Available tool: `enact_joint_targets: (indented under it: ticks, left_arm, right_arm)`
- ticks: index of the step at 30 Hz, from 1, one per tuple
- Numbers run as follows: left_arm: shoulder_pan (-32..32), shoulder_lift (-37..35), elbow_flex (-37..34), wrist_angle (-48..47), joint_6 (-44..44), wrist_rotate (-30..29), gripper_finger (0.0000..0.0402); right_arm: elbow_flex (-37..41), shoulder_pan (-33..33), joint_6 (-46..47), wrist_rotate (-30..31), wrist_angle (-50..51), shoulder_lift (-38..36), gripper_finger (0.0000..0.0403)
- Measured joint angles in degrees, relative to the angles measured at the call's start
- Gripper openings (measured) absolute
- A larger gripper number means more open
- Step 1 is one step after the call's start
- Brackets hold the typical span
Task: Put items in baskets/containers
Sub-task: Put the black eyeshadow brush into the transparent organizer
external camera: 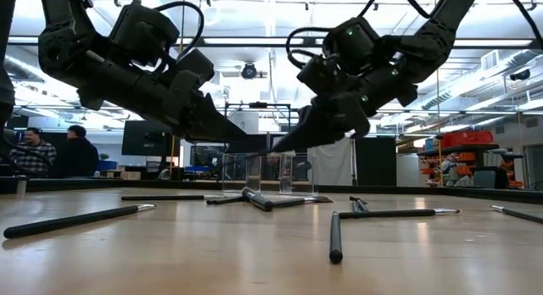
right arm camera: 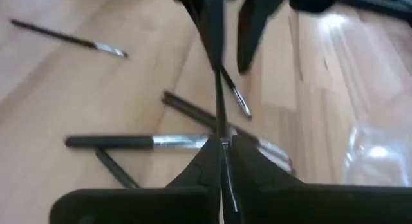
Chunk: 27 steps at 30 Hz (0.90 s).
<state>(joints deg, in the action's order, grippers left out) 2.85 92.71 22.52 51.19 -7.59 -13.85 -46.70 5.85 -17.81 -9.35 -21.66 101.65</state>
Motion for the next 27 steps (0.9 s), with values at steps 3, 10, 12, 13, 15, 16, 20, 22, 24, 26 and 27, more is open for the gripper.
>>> enact_joint_targets:
  ticks: [3,10,12,13,15,16,20,22,24,26,27]
  left_arm:
    - [0.00,0.01,0.00,-0.39,-0.77,-0.89,0.0100]
    - [0.00,0.00,0.00,-0.44,-0.29,-3.28,0.0121]
    - [-0.05,0.00,0.00,-0.55,-0.26,-4.09,0.0121]
    - [-0.07,0.00,0.00,-0.58,-0.25,-4.37,0.0122]
    - [-0.17,0.00,0.00,-0.58,-0.22,-4.55,0.0122]
    - [-0.17,0.02,0.00,-0.72,-0.21,-4.55,0.0122]
    - [-0.17,0.01,0.00,-0.95,0.78,-4.56,0.0122]
    - [-0.17,0.00,0.00,-1.00,0.74,-4.55,0.0122]
    - [-0.17,0.00,0.00,-1.05,0.76,-4.55,0.0122]
    - [-0.17,0.00,0.00,-1.57,0.76,-4.57,0.0122]
    - [-0.17,0.00,0.00,-1.92,0.76,-4.57,0.0122]
  right_arm:
    - [0.00,-0.68,-1.95,5.64,4.16,-2.54,0.0017]
    - [-0.04,-3.35,-5.86,21.13,20.41,-16.51,0.0017]
    - [-0.02,-4.31,-8.93,26.14,24.85,-20.92,0.0016]
    - [-0.04,-4.80,-11.31,28.23,26.23,-22.99,0.0016]
    - [-0.04,-5.51,-16.99,31.14,28.65,-26.48,0.0016]
    - [-0.03,-5.65,-19.87,31.35,29.21,-27.88,0.0016]
    - [-1.54,-5.07,-25.90,31.26,34.99,-30.06,0.0016]
    - [-4.53,-4.40,-26.05,31.28,41.68,-29.08,0.0016]
    - [-8.45,-3.92,-26.25,31.36,47.59,-27.24,0.0016]
    - [-12.54,-3.42,-27.69,31.30,52.42,-24.81,0.0016]
    - [-14.50,-3.06,-28.96,31.22,54.37,-23.55,0.0016]
